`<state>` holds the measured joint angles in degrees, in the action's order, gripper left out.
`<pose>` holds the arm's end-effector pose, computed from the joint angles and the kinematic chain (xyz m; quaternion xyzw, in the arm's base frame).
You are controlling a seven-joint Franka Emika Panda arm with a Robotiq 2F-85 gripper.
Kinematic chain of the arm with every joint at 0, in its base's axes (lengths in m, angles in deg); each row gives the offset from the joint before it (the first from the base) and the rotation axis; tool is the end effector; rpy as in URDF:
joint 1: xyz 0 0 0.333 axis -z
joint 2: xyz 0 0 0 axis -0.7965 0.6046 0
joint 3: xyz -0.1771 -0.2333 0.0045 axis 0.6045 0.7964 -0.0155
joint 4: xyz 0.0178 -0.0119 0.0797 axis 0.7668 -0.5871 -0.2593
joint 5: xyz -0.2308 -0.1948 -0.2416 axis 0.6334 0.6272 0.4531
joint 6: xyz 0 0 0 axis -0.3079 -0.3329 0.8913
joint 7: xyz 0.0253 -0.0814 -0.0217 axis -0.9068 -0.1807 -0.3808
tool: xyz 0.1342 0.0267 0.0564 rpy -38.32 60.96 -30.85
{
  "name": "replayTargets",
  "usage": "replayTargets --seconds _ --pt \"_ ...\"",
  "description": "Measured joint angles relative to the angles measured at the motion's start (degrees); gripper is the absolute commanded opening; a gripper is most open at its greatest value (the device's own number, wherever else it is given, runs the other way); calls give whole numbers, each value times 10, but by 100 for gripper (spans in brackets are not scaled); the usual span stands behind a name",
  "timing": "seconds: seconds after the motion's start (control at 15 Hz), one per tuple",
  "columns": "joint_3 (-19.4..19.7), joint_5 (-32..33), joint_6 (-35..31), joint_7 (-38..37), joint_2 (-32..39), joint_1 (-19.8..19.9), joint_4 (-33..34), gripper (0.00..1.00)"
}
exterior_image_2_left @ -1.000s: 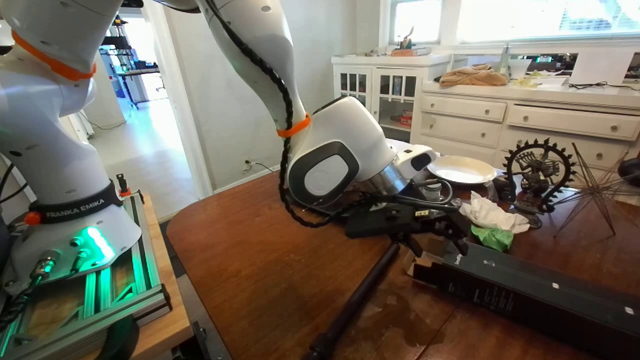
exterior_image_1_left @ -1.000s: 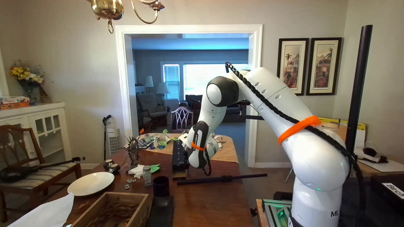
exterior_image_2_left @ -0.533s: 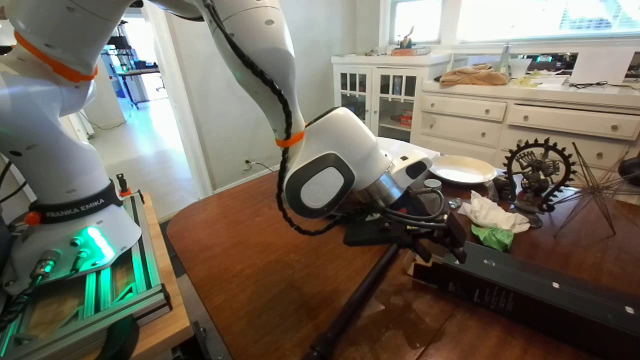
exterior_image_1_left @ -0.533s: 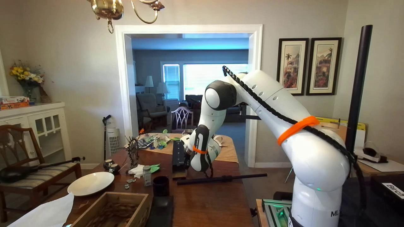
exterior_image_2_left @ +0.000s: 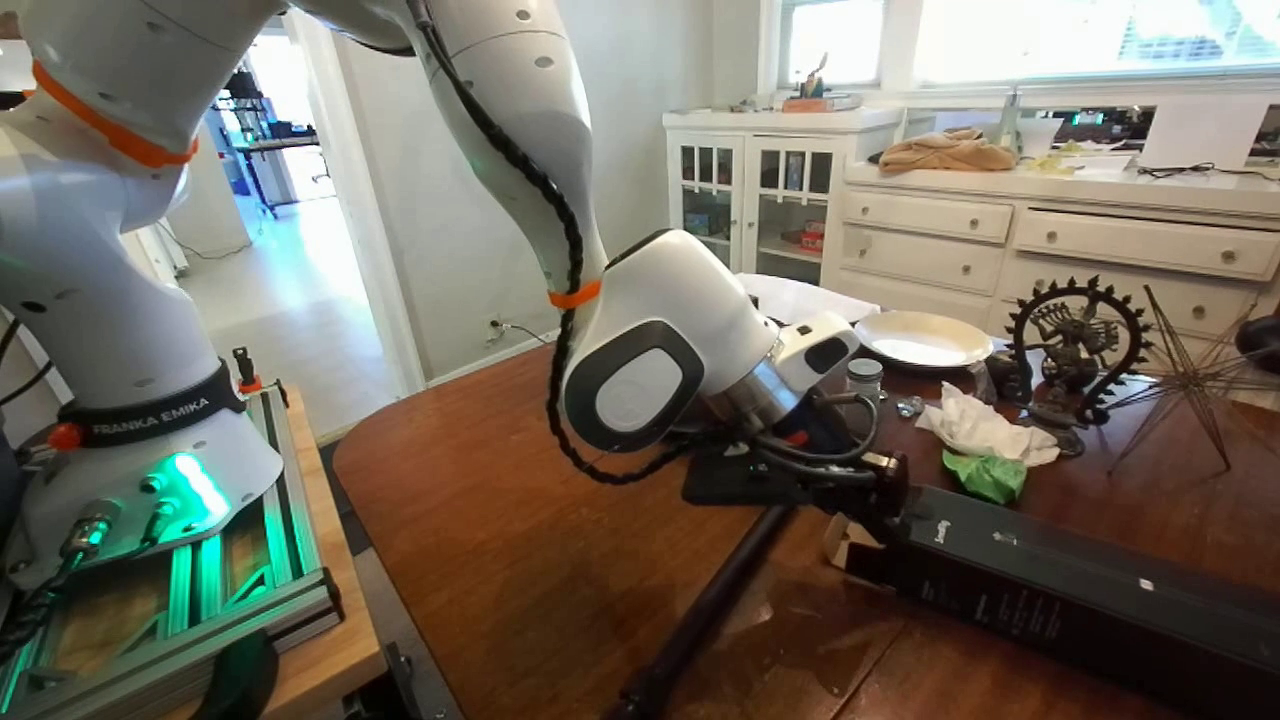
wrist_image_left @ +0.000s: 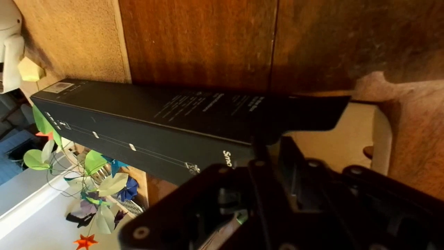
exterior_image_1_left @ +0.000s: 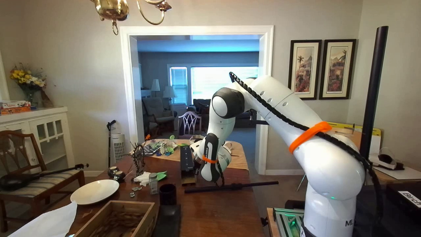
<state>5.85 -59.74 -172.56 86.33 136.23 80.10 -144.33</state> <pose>0.4512 -0.4404 0.1000 0.9291 0.0831 0.2048 0.2964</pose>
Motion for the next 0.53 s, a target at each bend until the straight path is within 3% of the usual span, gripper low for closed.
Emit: replayTargets --seconds 0.33,0.4,0.47,0.53 --pt "14 -2 0 -36 5 -25 1 0" --pt "14 -2 1 -41 5 -29 1 26" --pt "14 -2 1 -45 5 -31 0 26" --pt "14 -1 1 -48 5 -33 1 33"
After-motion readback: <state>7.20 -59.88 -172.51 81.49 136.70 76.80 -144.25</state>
